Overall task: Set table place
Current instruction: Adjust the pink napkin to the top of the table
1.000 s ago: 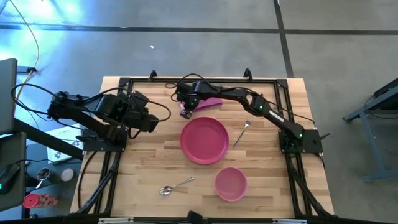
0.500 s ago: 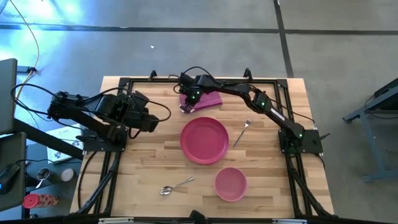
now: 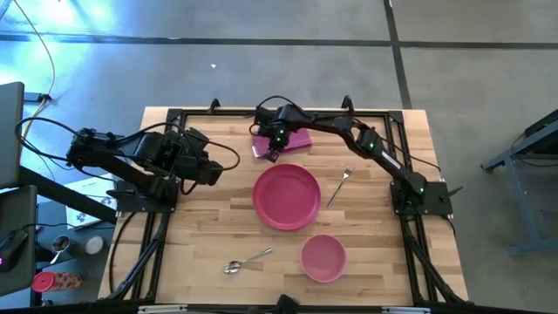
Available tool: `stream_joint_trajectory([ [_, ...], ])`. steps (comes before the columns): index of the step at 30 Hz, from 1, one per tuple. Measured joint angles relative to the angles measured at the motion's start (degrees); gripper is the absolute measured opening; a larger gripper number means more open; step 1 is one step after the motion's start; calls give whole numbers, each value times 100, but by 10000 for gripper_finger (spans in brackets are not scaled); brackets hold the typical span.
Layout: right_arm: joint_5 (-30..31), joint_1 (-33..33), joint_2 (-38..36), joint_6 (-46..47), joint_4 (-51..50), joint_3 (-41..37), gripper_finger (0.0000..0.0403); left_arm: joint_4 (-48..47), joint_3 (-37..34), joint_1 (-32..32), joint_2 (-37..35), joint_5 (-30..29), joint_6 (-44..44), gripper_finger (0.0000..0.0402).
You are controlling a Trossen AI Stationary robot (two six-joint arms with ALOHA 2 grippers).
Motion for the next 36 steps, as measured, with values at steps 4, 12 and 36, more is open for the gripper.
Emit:
stream_joint_trajectory([
  [4, -201, -99, 16, 21, 52, -118, 0, -1, 0, 0, 0, 0, 0, 0],
  [12, -648, -254, 15, 272, 229, -7, 0, 0, 2, 0, 0, 0, -20, 0],
  [36, -4, -619, -24, -455, -1191, -55, 0, 23, 2, 0, 0, 59, -127, 0],
])
